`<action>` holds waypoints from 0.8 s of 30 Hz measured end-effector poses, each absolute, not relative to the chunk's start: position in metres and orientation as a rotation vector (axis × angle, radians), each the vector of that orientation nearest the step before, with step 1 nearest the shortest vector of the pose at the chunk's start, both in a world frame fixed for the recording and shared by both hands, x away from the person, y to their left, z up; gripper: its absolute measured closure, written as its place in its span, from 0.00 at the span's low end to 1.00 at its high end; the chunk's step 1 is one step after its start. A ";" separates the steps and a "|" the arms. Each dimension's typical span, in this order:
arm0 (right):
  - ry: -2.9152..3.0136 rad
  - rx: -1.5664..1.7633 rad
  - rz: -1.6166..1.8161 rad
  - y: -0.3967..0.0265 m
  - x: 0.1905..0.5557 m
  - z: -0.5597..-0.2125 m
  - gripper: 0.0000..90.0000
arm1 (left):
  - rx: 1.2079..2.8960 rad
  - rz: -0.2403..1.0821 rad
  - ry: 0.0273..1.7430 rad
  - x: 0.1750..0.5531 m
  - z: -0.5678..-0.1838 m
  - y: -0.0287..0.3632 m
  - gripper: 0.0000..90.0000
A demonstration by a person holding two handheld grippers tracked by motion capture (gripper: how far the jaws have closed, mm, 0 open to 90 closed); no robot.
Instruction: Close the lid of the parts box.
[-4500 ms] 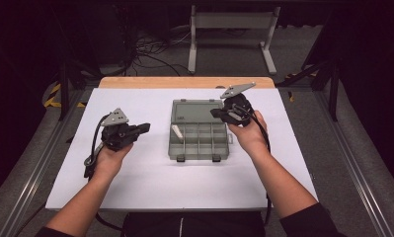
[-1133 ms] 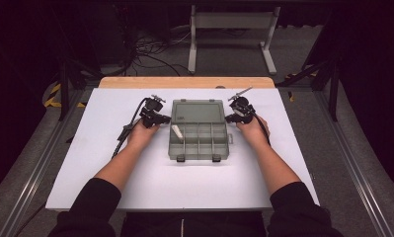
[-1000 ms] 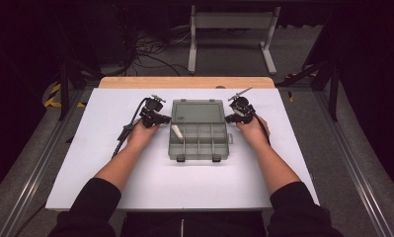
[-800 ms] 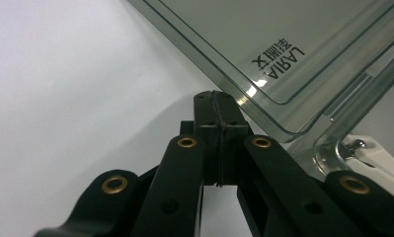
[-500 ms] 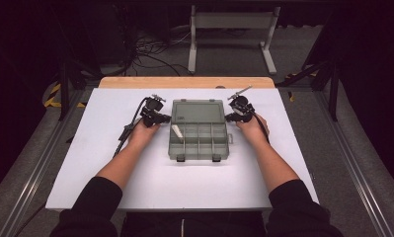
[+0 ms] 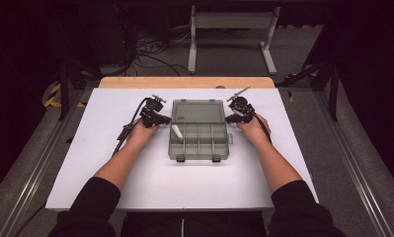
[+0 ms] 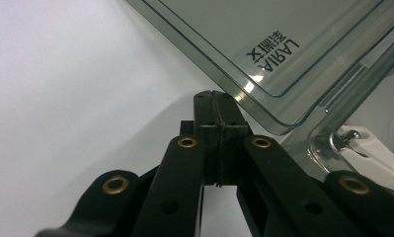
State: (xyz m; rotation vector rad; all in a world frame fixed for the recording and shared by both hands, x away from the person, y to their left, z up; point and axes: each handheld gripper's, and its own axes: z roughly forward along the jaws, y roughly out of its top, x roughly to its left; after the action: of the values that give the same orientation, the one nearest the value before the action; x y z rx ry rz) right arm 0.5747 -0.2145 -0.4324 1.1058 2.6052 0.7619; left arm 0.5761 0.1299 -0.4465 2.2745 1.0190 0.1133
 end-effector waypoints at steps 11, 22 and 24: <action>2.601 1.095 0.745 -0.210 0.581 -0.432 1.00 | 2.294 0.129 1.011 0.580 -0.445 0.124 1.00; 2.573 1.123 0.771 -0.208 0.587 -0.432 1.00 | 2.273 0.152 1.036 0.583 -0.445 0.121 1.00; 2.568 1.127 0.794 -0.209 0.588 -0.431 1.00 | 2.268 0.155 1.039 0.583 -0.445 0.121 1.00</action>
State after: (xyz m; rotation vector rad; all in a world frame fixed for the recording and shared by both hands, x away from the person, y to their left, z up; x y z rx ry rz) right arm 0.5877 -0.2086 -0.4306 1.1268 2.5676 0.7938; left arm 0.5834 0.1212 -0.4445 2.2678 1.0391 0.1551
